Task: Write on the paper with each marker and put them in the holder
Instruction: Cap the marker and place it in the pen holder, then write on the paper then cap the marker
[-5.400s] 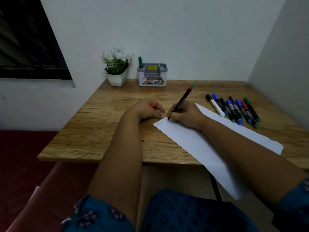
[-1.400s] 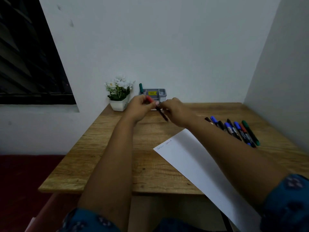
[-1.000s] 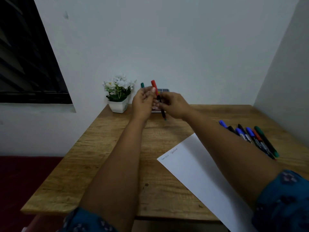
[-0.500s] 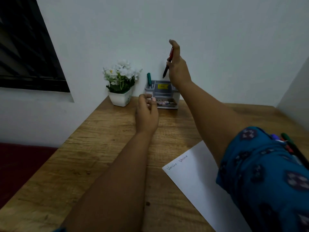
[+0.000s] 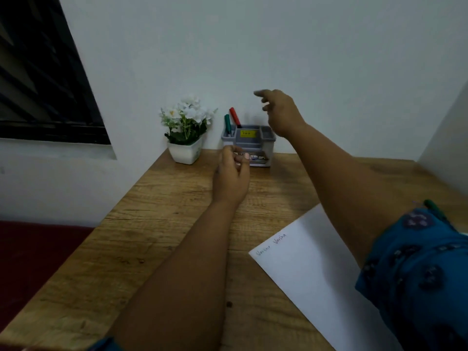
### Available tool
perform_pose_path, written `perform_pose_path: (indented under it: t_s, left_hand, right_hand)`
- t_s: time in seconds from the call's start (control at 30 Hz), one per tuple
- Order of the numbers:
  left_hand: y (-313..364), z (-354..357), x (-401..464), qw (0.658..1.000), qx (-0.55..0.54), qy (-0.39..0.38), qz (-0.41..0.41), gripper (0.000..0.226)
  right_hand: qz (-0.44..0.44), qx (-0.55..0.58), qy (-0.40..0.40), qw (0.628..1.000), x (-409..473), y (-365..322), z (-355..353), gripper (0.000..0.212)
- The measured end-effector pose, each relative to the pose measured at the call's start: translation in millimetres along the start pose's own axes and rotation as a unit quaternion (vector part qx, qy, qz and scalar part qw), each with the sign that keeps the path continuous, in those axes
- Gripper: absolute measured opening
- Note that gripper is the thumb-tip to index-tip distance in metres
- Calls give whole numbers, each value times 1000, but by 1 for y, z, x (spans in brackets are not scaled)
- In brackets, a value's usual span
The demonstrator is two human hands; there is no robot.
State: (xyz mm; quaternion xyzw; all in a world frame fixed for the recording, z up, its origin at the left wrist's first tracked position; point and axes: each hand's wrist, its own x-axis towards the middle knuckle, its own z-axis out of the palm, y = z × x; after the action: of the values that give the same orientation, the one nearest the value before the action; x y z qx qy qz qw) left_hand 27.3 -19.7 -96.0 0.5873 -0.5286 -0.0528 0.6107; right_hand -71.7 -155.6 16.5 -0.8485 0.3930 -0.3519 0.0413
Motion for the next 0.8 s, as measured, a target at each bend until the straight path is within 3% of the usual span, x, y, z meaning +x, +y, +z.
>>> perform_pose_path:
  t_s: [0.07,0.13,0.27,0.43,0.57,0.7,0.8]
  left_hand:
    - [8,3,-2,999,7,-36,17,18]
    - [18,6,-7,996,25,-71,50,16]
    - [39,16,-19,976,85,-161,120,14]
    - [68,23,-49,944,91,-265,176,8]
    - [84,11,-52,950,56,-239,191,6]
    - [76,5,-48,958,78,-228,158,7]
    - [74,5,-50,946,113,-243,180,35]
  right_hand:
    - [31,-5,19,999,-24,8,-32,37]
    - [95,-19,-31,995,-56,20,-69,24]
    - [207,-120,-150,959,-121,55,-117,19]
    - [291,-221,-210,907,-185,77,-130,29]
    - [284,-179,-186,923,-203,77,-113,40]
    - [261,-152,-190,934,-198,67,-105,31]
    - [163,-86,-218,958,-187,36,-105,27]
